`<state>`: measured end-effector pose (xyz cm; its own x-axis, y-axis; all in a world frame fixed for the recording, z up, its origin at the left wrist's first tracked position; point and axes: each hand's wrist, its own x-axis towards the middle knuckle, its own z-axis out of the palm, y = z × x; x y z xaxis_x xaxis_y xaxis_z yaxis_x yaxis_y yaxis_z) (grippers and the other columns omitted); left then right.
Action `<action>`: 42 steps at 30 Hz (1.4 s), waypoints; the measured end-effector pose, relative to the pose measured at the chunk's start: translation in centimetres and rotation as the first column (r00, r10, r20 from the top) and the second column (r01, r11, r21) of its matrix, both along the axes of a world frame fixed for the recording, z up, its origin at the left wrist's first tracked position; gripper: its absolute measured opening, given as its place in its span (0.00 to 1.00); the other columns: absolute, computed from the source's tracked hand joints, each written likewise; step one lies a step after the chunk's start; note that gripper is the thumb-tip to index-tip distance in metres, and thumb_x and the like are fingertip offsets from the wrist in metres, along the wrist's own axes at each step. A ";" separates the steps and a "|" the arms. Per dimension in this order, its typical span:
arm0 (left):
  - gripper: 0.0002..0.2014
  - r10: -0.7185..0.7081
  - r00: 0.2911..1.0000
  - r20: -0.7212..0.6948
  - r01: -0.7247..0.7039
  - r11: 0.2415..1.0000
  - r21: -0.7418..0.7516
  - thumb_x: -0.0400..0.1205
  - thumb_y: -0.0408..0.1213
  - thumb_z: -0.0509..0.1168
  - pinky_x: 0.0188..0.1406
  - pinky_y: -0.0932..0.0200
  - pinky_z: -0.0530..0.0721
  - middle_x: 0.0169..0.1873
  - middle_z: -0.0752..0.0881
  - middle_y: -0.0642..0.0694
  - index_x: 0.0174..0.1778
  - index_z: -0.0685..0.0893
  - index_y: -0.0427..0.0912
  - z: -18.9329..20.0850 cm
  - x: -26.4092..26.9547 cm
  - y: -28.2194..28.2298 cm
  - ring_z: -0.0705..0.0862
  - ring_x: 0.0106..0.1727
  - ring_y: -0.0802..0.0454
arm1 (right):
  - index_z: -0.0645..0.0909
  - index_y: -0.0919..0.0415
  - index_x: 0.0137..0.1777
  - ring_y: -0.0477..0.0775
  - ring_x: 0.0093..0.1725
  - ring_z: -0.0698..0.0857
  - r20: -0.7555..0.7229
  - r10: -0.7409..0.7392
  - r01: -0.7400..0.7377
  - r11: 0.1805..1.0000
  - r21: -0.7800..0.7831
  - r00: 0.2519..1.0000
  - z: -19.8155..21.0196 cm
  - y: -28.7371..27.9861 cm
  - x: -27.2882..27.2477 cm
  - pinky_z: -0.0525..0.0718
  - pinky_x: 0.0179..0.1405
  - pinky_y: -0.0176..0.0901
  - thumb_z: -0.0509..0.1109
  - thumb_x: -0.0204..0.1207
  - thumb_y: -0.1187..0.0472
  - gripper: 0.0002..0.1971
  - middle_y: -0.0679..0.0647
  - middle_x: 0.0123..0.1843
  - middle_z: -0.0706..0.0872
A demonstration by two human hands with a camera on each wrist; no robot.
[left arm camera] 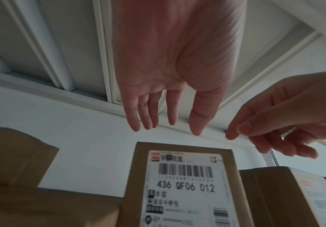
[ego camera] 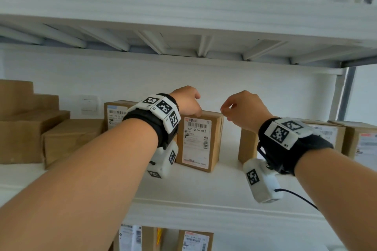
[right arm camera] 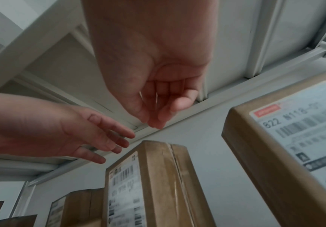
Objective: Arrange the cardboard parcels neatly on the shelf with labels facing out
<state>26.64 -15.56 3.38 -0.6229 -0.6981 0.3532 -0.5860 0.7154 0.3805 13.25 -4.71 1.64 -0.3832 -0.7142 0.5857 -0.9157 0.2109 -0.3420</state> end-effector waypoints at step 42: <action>0.30 -0.314 0.945 0.096 0.270 0.910 0.315 0.78 0.36 0.74 0.53 0.52 0.90 0.59 0.87 0.41 0.76 0.72 0.39 -2.2 -2.1 -3.7 0.88 0.48 0.48 | 0.82 0.55 0.67 0.50 0.55 0.85 -0.023 -0.039 0.044 0.948 0.315 0.999 -0.3 -1.8 0.0 0.82 0.59 0.42 0.73 0.74 0.52 0.22 0.50 0.54 0.89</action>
